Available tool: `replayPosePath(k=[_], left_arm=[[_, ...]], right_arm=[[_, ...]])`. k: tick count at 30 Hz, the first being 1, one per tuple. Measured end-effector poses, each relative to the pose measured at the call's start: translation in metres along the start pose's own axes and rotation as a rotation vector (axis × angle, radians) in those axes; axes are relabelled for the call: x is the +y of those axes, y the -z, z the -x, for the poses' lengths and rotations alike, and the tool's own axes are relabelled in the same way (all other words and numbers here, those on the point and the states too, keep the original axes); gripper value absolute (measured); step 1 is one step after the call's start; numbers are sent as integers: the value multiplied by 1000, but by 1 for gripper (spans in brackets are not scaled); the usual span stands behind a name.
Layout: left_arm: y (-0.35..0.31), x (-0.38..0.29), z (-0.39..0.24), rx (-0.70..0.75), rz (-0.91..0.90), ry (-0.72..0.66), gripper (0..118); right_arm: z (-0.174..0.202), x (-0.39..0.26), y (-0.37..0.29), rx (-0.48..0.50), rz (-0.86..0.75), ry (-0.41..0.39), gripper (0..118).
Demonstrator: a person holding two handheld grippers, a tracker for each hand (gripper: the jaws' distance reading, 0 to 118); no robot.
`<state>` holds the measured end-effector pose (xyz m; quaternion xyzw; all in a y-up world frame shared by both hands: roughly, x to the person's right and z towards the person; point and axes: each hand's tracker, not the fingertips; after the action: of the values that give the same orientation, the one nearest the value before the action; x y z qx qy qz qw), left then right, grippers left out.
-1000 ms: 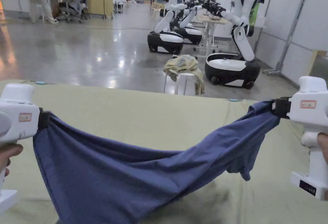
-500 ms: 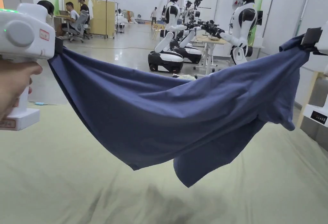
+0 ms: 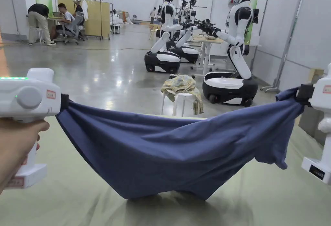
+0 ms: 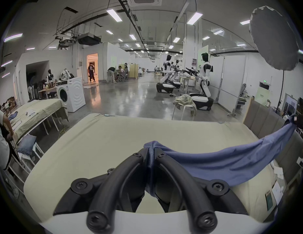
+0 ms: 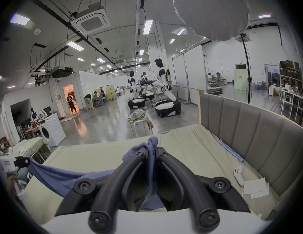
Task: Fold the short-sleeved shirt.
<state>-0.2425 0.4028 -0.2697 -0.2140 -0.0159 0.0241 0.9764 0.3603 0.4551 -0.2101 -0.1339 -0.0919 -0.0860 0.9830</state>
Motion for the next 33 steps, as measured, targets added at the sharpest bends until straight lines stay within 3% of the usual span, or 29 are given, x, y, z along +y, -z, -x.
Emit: replayPosePath(k=[6,9,13,16,17,18,19,20,22,26,28,29,30,31,32,33], left_arm=[[-36,-92,30,-59,191,51,8],[-61,-159,48,-113,295,51,8],[-75,-255,62,-110,466,58,8],[-77,-292,70,-118,500,11,10],[-80,-295,69,-123,497,4,26],[-85,-291,69,-95,488,23,51],[-92,-282,67,-81,451,70,76],[-105,-270,62,-64,380,129,90],[-129,-242,41,-70,208,176,90],[-160,-208,0,-89,-89,142,90],[-167,-204,-15,-80,-144,150,89],[-164,-208,-26,-49,-160,164,87],[-165,-209,-30,-39,-174,169,81],[-167,-210,-33,-45,-174,168,58],[-169,-211,-34,-54,-178,173,9],[-166,-213,-41,-42,-180,183,6]], right_arm=[[-32,-101,-59,43,123,-121,9],[-45,-174,-87,94,248,-163,9],[-59,-291,-109,82,433,-237,9],[-69,-339,-109,82,540,-216,9],[-73,-342,-107,91,561,-197,15],[-74,-341,-105,98,583,-190,32],[-73,-332,-106,94,570,-197,56],[-65,-316,-111,98,506,-229,86],[-42,-283,-129,114,343,-277,93],[10,-243,-149,198,48,-190,110],[35,-245,-158,188,-93,-203,106],[46,-249,-160,174,-124,-232,90],[58,-250,-168,185,-146,-250,59],[68,-254,-169,195,-153,-266,24],[76,-258,-169,174,-148,-282,7],[80,-261,-169,162,-149,-290,7]])
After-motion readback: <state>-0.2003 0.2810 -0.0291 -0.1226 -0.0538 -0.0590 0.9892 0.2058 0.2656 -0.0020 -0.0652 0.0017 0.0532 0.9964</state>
